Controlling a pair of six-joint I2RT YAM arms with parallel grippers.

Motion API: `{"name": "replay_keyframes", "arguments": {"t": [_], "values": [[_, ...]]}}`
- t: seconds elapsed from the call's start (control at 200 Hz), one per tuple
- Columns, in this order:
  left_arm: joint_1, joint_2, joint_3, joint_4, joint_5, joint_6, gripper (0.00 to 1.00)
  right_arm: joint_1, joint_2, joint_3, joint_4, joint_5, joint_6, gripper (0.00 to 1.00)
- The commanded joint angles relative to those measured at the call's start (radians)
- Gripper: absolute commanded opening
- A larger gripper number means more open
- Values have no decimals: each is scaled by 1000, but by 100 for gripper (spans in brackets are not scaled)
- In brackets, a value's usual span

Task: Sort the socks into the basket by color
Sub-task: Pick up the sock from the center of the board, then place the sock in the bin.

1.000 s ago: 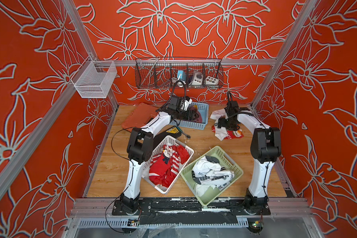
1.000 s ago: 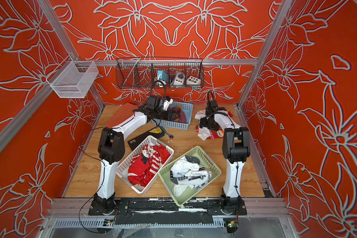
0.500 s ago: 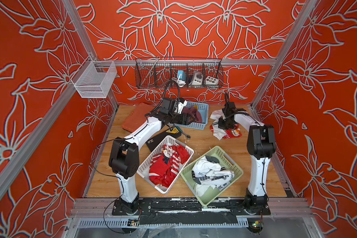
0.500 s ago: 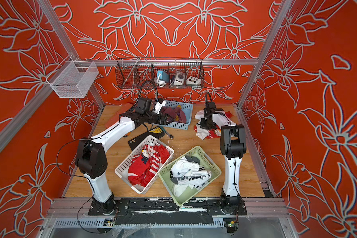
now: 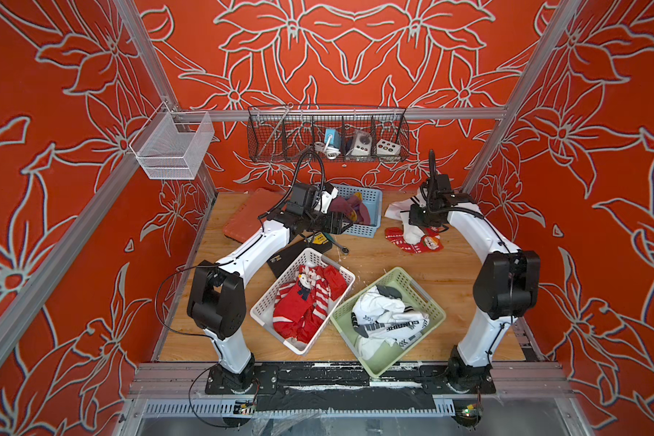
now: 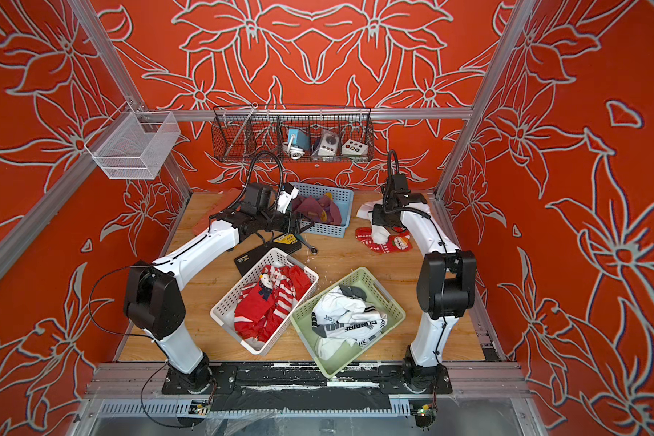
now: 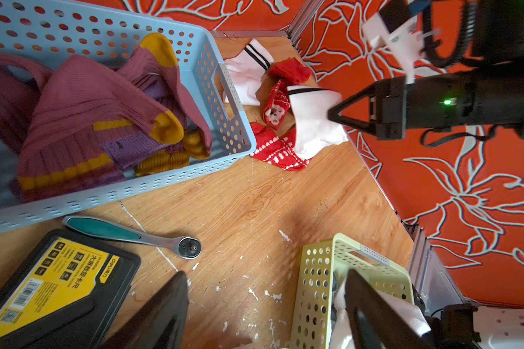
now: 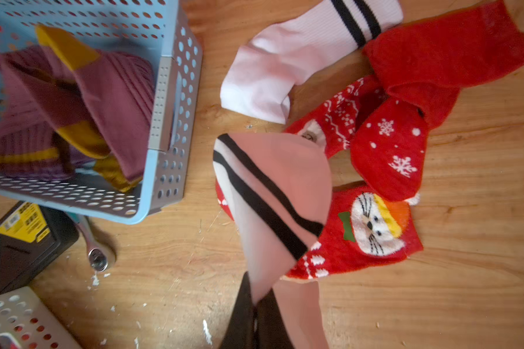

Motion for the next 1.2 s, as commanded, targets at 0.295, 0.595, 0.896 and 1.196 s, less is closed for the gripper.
{"name": "replay_keyframes", "arguments": {"t": [0.295,0.595,0.896,1.196], "values": [[10,-117,-57,5,-24,-23,79,128,-490,-269,-171,-362,4,0],[10,-159,-124,31,-16,-56,78,219,-654,-454,-226,-553,-25,0],[2,-172,-149,64,-30,-83,78,388,-573,-507,-321,-561,-66,0],[-16,-187,-157,52,-41,-70,78,389,-448,-477,-424,-449,-95,54]]}}
